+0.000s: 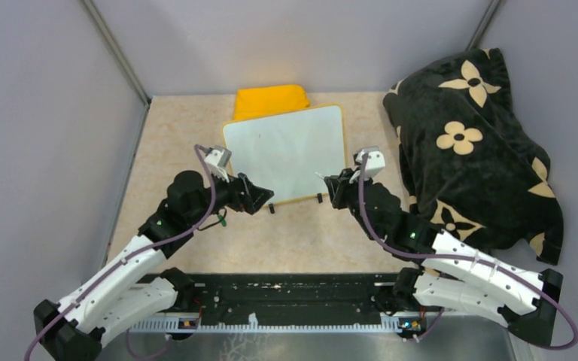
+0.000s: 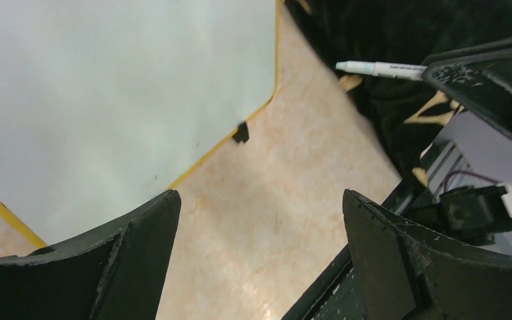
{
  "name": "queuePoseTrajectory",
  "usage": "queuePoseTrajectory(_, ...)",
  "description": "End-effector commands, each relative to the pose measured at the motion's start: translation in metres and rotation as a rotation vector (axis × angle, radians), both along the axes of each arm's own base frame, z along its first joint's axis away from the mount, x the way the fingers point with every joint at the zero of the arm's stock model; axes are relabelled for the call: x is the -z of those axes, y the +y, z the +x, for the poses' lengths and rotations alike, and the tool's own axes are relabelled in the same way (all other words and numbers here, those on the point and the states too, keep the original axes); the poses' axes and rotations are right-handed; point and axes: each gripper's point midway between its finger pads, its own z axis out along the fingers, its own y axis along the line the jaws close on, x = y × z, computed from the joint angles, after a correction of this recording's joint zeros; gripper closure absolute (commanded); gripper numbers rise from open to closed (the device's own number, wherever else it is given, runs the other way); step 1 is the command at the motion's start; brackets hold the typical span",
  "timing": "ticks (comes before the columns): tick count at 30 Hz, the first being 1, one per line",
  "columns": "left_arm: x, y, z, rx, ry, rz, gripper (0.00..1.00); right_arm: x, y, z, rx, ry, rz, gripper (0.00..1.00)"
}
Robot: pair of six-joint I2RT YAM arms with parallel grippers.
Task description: Write a sentence on the whiteboard
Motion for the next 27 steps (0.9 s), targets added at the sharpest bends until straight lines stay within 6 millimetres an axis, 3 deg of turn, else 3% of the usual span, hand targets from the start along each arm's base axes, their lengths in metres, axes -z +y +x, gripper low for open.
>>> queuePoseTrajectory(1, 0.051, -0.01, -0.009, 0.084, 0.133, 0.108, 0.04, 0.02, -0.014, 0.005, 0.085, 0.028, -0.065, 1.0)
queuePoseTrajectory(7, 0.097, -0.018, -0.003, 0.064, 0.264, 0.157, 0.03, 0.019, -0.024, -0.002, 0.065, -0.033, -0.015, 1.0)
queuePoseTrajectory(15, 0.162, -0.011, 0.008, -0.111, 0.327, 0.314, 0.19, 0.014, -0.033, -0.012, 0.022, -0.086, -0.004, 1.0)
queuePoseTrajectory(23, 0.183, -0.02, 0.025, -0.184, 0.315, 0.369, 0.41, 0.009, -0.032, -0.014, 0.009, -0.094, 0.003, 1.0)
queuePoseTrajectory(27, 0.196, -0.022, 0.033, -0.216, 0.347, 0.406, 0.48, 0.006, -0.032, -0.014, 0.004, -0.102, 0.012, 1.0)
